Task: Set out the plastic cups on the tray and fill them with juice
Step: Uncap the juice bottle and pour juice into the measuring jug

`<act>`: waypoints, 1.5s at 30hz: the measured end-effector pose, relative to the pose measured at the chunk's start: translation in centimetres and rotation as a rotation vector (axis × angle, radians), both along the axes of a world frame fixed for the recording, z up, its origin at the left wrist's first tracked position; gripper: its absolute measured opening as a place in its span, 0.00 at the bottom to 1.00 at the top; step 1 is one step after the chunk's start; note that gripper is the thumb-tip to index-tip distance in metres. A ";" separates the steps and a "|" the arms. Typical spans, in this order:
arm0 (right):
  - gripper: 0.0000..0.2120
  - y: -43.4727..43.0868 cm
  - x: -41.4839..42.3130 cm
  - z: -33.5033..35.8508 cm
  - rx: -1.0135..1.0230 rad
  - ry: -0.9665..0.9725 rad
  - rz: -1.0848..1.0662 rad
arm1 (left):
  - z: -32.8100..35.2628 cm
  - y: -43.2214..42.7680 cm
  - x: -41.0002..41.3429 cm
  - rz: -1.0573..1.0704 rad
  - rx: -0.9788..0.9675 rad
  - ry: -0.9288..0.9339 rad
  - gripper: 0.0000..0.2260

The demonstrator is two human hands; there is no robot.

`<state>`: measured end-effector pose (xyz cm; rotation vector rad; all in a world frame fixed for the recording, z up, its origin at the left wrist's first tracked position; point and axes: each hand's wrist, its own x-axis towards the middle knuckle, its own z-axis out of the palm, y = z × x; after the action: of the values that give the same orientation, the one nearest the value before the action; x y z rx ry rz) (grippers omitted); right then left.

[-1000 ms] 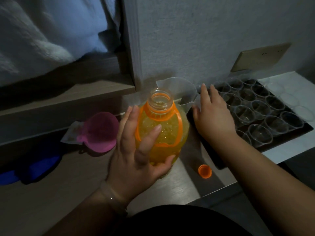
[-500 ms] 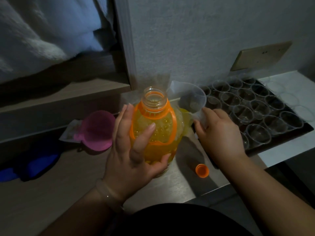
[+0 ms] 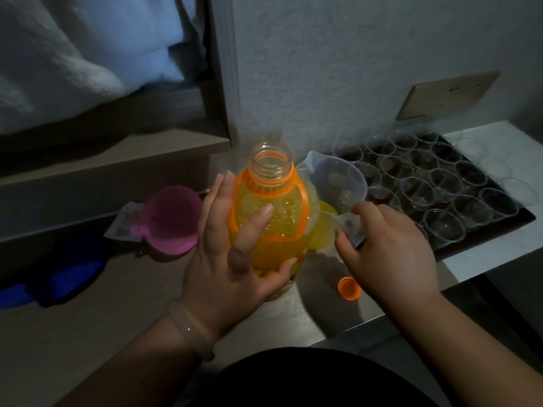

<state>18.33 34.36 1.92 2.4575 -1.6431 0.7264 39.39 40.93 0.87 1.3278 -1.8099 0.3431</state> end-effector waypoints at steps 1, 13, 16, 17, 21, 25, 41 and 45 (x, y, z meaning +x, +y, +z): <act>0.18 0.1 0.0 0.1 -0.010 -0.005 -0.001 | 0.0 0.0 0.1 -0.003 0.001 0.001 0.37; 0.18 3.7 2.9 3.4 -0.339 -0.281 0.617 | -0.2 0.4 0.1 -0.042 0.015 0.100 0.27; 0.16 3.5 3.3 3.4 -0.312 -0.215 0.651 | -0.2 0.5 -0.2 -0.045 0.009 0.127 0.23; 0.16 3.5 3.4 3.2 -0.310 -0.210 0.671 | -0.2 0.5 -0.3 -0.047 0.010 0.132 0.23; 0.12 3.9 2.4 2.0 -0.303 -0.403 0.553 | -0.3 0.5 -0.2 -0.019 0.018 0.087 0.34; 0.11 2.6 0.4 -0.4 -0.220 -0.311 0.260 | -0.3 0.5 -0.3 0.007 0.026 0.054 0.38; 0.09 1.4 -0.6 -2.1 -0.079 -0.237 0.198 | -0.2 0.3 -1.5 0.081 0.062 0.073 0.40; 0.07 1.8 -1.1 -1.9 -0.066 -0.216 0.204 | -0.3 0.4 -1.7 0.088 0.073 0.087 0.41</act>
<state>17.18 36.15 0.03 2.6027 -1.4155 1.0885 37.72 41.29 0.59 1.4543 -1.7094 0.2638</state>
